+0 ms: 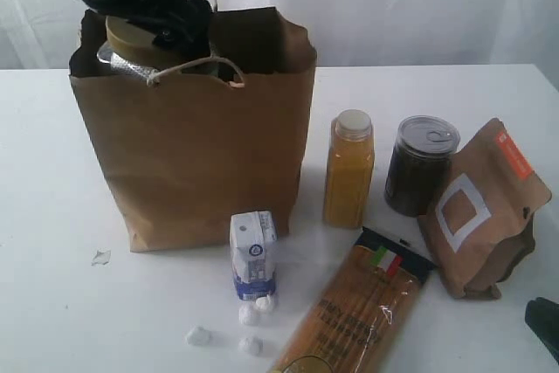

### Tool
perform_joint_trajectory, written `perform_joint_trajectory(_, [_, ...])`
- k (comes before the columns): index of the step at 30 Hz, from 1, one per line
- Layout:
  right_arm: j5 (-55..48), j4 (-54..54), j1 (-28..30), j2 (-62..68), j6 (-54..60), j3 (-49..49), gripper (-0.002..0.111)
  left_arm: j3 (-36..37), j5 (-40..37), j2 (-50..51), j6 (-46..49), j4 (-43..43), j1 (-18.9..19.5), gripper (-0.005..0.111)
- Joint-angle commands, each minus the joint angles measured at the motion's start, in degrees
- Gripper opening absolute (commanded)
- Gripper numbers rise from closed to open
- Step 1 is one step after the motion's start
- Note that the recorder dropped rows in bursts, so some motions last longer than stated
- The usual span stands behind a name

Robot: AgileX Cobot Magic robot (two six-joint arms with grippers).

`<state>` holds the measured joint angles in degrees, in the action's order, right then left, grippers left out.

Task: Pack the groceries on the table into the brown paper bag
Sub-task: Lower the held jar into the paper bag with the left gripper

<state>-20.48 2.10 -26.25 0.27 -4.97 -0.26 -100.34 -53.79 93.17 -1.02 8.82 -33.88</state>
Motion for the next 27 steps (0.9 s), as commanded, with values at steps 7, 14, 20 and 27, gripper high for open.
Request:
perform_joint_trajectory(7, [0.9,0.0,-0.1,-0.3,-0.1,0.3,0.000,-0.1,-0.4,-0.5,-5.5,-1.4,0.1,0.100])
perform_joint_trajectory(14, [0.9,0.0,-0.1,-0.3,-0.1,0.3,0.000,1.0,-2.2,-0.4,-5.0,-0.7,0.1,0.100])
perform_joint_trajectory(20, [0.9,0.0,-0.1,-0.3,-0.1,0.3,0.000,2.0,0.3,0.1,-4.5,-1.2,0.5,0.100])
perform_joint_trajectory(27, [0.9,0.0,-0.1,-0.3,-1.3,0.3,0.000,2.5,0.8,-0.4,-6.6,-0.3,0.6,0.100])
